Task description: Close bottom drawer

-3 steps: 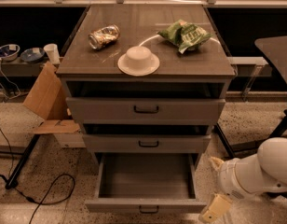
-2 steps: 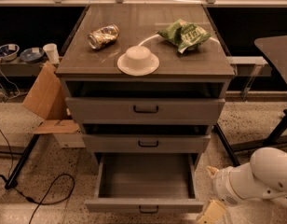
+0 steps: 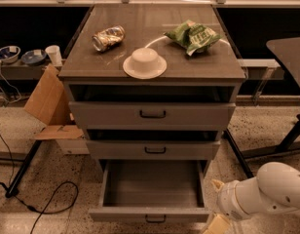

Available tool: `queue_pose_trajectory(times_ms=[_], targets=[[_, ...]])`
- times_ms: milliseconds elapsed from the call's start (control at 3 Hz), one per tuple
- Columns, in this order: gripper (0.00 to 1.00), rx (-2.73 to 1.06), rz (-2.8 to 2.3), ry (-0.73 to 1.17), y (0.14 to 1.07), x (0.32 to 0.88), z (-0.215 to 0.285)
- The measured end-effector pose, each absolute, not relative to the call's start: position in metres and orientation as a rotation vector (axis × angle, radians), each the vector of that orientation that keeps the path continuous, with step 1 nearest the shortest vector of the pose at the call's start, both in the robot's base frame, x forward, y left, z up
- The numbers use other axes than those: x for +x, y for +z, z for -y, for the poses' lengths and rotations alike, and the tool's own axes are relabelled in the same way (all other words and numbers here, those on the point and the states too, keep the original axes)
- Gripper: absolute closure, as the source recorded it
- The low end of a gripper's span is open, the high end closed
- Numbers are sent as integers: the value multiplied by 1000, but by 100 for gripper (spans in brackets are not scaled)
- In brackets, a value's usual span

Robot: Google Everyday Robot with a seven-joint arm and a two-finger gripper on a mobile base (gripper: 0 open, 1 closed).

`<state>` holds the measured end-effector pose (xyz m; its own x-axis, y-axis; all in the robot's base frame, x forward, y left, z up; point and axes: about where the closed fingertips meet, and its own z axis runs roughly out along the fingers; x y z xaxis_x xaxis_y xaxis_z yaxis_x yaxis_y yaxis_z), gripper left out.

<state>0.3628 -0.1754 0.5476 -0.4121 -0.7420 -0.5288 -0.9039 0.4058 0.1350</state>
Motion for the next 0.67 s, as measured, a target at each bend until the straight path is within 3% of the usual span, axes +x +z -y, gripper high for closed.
queue_pose_trajectory(times_ms=[667], targets=[[0, -1203, -2333, 772, 447, 345, 134]])
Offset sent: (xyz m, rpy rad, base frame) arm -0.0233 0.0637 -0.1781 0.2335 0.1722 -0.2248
